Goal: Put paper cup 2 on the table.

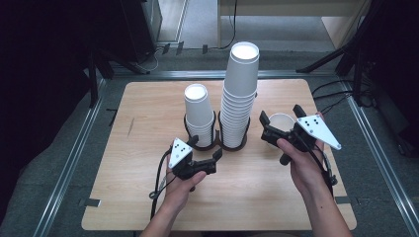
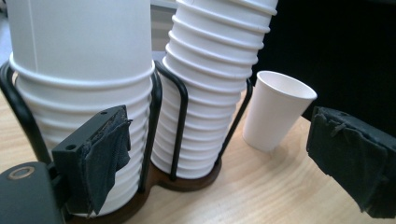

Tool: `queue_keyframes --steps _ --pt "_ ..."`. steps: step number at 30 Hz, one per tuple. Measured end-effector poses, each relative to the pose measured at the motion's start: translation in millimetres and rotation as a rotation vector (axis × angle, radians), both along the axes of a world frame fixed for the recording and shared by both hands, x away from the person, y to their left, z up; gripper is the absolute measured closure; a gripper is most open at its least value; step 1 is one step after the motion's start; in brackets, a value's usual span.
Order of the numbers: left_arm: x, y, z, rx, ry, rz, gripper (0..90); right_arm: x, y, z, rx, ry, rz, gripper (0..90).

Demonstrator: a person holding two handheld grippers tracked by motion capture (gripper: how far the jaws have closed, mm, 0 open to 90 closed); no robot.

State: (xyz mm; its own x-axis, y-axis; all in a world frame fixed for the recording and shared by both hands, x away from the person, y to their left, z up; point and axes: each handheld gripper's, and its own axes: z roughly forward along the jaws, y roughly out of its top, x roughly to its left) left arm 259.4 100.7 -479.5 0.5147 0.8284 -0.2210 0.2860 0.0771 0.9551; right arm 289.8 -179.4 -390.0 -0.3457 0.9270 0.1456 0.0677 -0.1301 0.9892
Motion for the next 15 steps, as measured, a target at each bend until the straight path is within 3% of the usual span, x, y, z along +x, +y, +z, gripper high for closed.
queue_keyframes --steps 15 --pt "21.1 -24.0 18.4 0.042 -0.052 0.034 6.1 6.8 21.9 31.9 0.030 -0.023 0.077 0.0"
